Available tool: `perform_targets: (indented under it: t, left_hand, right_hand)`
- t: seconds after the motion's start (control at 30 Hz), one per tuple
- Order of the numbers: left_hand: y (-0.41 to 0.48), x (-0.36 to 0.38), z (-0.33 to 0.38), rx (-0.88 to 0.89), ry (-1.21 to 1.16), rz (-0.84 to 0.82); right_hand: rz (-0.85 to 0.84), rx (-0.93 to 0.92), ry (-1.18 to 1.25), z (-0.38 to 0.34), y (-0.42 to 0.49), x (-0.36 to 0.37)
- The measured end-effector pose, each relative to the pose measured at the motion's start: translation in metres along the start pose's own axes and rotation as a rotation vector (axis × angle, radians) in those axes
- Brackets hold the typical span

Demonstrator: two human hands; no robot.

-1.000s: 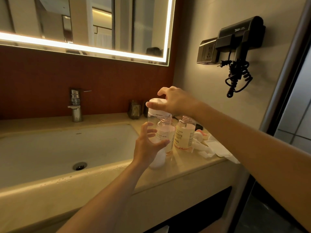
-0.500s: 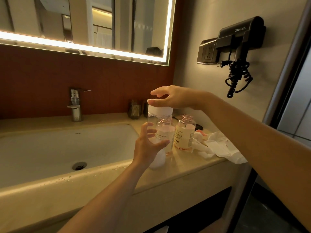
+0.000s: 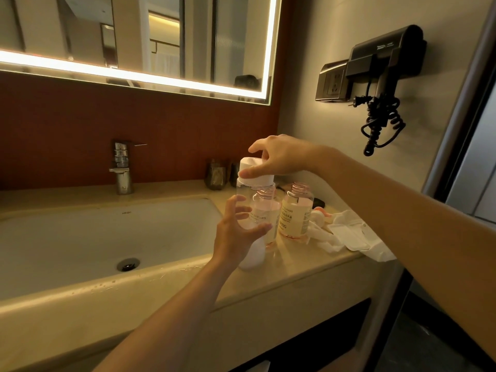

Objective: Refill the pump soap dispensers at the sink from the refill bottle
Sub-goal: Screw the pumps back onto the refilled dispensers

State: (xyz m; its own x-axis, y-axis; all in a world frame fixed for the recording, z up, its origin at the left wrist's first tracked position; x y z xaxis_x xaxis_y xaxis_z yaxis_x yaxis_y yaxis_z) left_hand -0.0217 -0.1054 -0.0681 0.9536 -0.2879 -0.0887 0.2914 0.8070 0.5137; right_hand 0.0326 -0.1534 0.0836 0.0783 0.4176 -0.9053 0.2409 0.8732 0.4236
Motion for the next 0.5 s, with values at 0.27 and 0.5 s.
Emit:
perform_targets:
  t: [0.27,0.5]
  left_hand:
    - [0.000,0.000,-0.001,0.007,0.019,0.032]
    - [0.001,-0.001,-0.001,0.026,0.068,0.084]
  right_hand:
    - [0.145,0.083,-0.106,0.007,0.010,0.001]
    - [0.180,0.172,-0.236,0.009,0.013,0.007]
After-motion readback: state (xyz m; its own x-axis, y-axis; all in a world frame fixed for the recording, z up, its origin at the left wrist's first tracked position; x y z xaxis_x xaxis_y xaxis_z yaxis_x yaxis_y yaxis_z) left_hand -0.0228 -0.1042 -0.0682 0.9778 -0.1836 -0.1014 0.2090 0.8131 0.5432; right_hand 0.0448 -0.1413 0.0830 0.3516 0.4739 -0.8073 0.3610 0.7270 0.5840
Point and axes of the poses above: each hand's wrist, its own y-axis towards the middle knuckle, its own x-axis out of the palm, z = x × y, the point moved 8 cm from there along y, towards the middle knuckle, and after that the axes turned 13 degrees about z, right-handed, at the moved point
